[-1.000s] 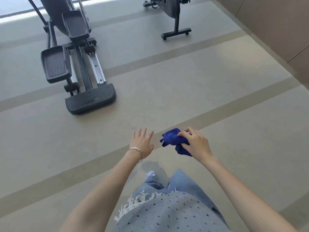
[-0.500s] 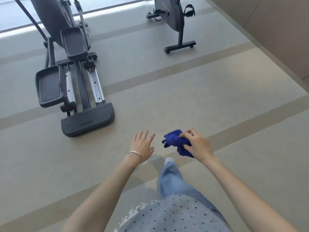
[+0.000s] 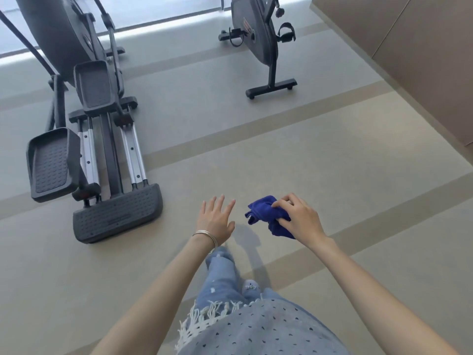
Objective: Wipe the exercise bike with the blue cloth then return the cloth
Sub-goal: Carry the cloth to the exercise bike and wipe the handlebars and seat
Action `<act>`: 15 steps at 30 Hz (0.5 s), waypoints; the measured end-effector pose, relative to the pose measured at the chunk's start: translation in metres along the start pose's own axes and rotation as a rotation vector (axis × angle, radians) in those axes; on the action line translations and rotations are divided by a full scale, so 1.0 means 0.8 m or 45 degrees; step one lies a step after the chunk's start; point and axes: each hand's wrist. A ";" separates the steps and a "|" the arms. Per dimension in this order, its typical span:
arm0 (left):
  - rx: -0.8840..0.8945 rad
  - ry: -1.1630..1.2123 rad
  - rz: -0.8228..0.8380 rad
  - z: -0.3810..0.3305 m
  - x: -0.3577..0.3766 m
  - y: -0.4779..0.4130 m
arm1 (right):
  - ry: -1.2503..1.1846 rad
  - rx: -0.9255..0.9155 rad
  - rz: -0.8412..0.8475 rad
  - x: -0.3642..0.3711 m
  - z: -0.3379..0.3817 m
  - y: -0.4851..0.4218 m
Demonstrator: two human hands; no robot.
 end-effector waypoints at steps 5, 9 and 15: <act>0.043 -0.019 0.017 0.036 -0.025 -0.090 | 0.034 0.024 0.034 0.003 -0.005 -0.089; 0.058 -0.012 0.029 0.080 -0.059 -0.169 | 0.030 0.039 0.021 -0.010 0.006 -0.183; 0.107 0.001 -0.015 0.155 -0.125 -0.282 | 0.014 0.062 -0.070 -0.040 0.037 -0.327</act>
Point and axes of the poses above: each hand's wrist, its own y-axis away from the middle knuckle, its own x-axis out of the palm, z = x × y, and after that the axes turned 9 degrees about -y, right-handed
